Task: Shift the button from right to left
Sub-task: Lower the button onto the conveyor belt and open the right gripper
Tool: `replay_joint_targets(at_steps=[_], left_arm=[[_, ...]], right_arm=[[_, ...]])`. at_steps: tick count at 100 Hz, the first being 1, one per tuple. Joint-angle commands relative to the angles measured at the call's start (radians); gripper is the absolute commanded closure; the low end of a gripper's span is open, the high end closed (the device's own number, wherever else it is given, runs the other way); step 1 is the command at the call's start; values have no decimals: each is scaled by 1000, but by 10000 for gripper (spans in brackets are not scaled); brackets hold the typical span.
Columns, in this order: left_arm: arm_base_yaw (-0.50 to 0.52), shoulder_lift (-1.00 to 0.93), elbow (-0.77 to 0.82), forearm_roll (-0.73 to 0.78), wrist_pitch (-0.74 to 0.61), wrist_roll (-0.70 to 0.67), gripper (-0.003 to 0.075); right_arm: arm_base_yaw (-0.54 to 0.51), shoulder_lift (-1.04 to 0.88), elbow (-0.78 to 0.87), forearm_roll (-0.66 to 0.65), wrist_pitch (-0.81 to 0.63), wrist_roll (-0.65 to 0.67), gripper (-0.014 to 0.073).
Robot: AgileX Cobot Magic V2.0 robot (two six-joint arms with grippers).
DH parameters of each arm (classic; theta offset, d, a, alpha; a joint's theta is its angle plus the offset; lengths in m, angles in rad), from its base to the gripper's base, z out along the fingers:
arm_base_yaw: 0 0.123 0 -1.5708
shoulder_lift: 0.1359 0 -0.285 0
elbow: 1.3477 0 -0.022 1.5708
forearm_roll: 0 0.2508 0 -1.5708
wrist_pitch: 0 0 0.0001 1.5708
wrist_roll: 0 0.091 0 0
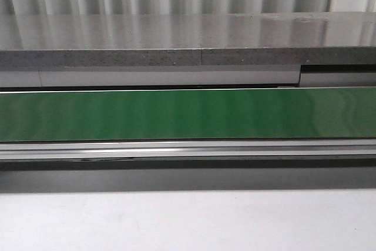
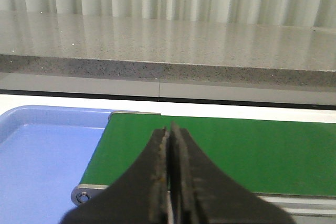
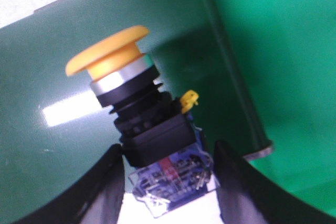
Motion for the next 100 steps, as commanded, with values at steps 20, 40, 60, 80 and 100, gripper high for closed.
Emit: replay_joint_targets(at_steps=[20,40,60,80,100], left_arm=[[2,-34,24,-9,-76,0,740],[2,-34,24,-9,-76,0,740],[2,-34,24,-9,-76,0,740],[2,-34,24,-9,-76,0,740],[2,-34,24,-9,-76,0,740]], right_arm=[[8,49,10,1,-86,22,585],[8,86,10,16,-114,22,538],[16,81,10,22,-125,6,106],[53,21,8,22,-137,-102,-58],[112,-78,8,22,-90,-214,41]])
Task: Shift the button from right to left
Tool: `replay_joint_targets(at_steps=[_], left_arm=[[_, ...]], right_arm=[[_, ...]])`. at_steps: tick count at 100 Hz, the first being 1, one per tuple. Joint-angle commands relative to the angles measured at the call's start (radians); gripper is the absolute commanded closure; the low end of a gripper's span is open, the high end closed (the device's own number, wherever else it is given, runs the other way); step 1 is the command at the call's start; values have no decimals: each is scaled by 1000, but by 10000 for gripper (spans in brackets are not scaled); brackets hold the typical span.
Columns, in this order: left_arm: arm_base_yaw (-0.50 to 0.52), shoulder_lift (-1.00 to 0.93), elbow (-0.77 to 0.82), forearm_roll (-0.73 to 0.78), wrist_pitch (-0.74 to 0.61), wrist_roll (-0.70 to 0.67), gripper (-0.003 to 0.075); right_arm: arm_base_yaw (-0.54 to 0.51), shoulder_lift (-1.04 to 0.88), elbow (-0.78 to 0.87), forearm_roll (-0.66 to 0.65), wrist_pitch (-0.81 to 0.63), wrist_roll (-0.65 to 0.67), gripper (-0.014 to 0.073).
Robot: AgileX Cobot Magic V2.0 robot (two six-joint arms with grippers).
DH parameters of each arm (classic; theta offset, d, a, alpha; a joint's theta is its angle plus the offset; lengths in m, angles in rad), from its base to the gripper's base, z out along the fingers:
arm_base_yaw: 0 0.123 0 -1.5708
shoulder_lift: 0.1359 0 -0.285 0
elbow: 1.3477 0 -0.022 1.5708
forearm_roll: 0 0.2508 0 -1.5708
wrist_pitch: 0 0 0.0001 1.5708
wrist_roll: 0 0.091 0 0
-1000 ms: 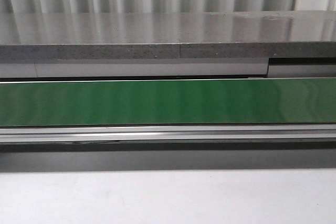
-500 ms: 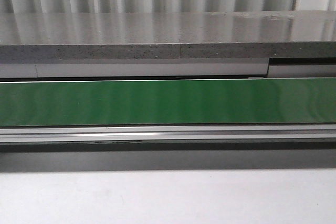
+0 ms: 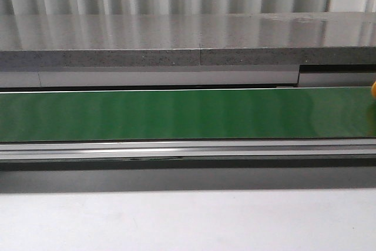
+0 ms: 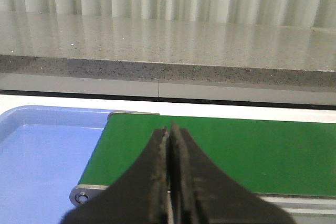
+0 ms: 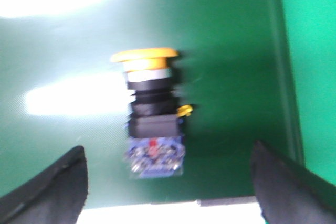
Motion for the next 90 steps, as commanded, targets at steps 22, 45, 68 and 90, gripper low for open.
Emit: replay_joint_targets(at_steps=[22,45,68,90], left_arm=[[2,-34,24,-9,-76,0,740],[2,-34,24,-9,-76,0,740],[2,-34,24,-9,-76,0,740],[2,-34,24,-9,-76,0,740]], right_arm=[[51,-208,45,7,4,-74,502],[51,-422,231,7,-68,-122,659],[51,-631,367,7,-148,-127,659],[51,-830,485,7,-202,-128,659]])
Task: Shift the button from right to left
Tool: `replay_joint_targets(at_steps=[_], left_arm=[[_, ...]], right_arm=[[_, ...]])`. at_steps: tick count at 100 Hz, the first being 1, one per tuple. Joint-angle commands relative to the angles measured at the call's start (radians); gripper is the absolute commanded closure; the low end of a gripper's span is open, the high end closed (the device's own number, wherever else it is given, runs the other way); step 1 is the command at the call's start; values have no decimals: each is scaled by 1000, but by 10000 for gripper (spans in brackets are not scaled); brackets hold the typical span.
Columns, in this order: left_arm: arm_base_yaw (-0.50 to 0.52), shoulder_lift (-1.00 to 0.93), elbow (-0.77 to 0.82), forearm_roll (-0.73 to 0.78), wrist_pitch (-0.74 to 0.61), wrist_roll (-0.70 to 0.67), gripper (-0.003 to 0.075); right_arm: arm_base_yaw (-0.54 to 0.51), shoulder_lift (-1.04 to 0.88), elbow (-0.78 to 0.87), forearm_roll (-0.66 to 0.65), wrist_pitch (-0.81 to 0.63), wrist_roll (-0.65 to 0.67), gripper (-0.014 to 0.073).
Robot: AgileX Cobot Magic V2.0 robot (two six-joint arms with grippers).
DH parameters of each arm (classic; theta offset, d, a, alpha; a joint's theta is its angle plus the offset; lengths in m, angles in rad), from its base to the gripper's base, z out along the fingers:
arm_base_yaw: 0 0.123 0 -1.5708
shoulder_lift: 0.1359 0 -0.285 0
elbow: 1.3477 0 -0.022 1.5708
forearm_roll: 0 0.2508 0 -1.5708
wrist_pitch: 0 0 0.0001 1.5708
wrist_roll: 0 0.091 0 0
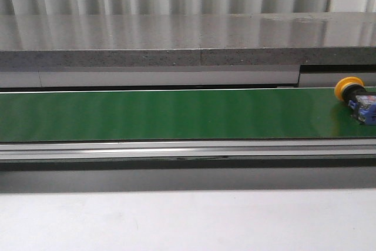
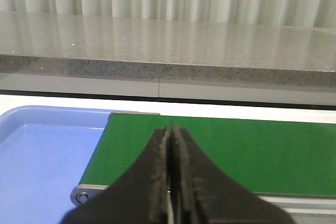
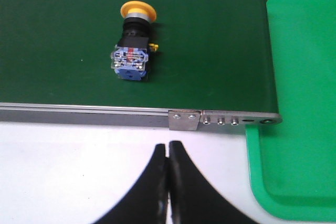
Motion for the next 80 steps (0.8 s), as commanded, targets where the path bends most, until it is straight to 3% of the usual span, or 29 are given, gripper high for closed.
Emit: replay_joint_targets(at_steps=[1,36,80], left_arm=[[2,-34,24,-9,-76,0,740],[2,-34,24,-9,-76,0,740],[2,-34,24,-9,-76,0,740]], right_arm=[[2,-86,18,3,-81,-14,659],[2,-338,158,3,-115,-14,659],[2,-363,160,3,-113,-14,659]])
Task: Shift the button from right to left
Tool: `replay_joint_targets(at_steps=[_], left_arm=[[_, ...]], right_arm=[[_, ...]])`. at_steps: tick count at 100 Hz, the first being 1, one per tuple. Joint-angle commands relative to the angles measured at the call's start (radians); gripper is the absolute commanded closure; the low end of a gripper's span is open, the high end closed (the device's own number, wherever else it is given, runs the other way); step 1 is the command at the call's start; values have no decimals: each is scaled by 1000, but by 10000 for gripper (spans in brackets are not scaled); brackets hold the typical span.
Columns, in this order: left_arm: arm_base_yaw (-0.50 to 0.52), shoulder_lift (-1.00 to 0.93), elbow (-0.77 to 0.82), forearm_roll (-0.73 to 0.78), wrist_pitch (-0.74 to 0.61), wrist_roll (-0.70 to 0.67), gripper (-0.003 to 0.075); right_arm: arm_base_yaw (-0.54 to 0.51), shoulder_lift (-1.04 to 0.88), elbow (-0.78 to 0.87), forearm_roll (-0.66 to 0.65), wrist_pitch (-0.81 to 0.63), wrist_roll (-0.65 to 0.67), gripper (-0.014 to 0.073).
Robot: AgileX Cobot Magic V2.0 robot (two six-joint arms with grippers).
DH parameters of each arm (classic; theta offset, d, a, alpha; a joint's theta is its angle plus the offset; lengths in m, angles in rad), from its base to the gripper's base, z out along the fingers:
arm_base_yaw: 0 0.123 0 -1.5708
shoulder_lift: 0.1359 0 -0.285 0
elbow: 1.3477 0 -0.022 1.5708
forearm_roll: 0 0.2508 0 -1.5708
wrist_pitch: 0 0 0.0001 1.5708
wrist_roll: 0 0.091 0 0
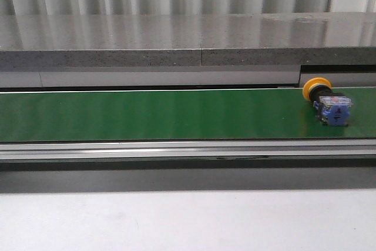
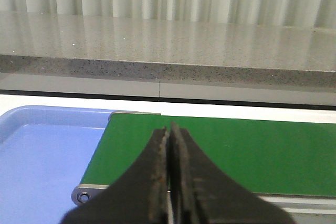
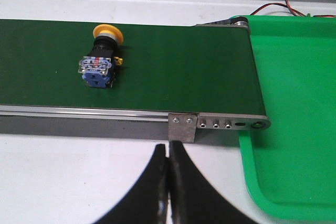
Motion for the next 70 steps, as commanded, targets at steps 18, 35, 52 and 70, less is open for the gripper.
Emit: replay_joint_targets(at_steps=[18,35,52,70], left_arm=[[2,-34,24,-9,-76,0,740],[2,-34,24,-9,-76,0,740],[2,-34,24,-9,-76,0,740],[2,-16,-53,-9,29,0,740]], right_arm=[[2,7,-23,3,-75,-10,659],[2,7,-23,3,-75,-10,659],[2,7,-23,3,-75,-10,659],[2,7,-23,3,-75,-10,659]])
